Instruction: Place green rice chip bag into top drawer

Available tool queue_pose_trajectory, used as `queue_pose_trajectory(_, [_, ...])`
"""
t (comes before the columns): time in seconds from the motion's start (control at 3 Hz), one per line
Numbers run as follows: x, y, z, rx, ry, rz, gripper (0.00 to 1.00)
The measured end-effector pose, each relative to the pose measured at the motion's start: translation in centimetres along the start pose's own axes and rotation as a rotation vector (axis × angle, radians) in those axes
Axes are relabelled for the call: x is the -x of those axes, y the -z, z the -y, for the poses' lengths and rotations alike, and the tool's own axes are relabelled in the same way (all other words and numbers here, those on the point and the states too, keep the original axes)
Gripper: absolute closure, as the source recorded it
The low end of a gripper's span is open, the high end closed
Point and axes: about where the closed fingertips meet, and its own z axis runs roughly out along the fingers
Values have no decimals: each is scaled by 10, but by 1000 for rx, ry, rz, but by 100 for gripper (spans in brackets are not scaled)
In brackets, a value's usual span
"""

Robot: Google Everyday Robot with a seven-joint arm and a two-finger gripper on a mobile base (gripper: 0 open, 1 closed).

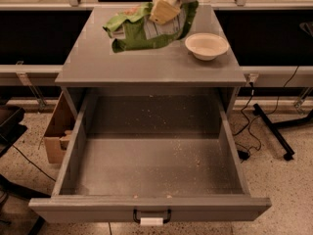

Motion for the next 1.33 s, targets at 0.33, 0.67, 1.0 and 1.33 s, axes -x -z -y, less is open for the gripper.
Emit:
queue_pose_trajectory(0.33, [-7,60,-60,-33,-103,-19,100])
queue_pose_trajectory(0.67, [-15,91,-107,-91,-190,44,100])
queue_pose_trajectory(1.0, [-23,91,-146,-121,-228,119,100])
queue_pose_trajectory(1.33, [-48,35,-190,-110,-293,168,100])
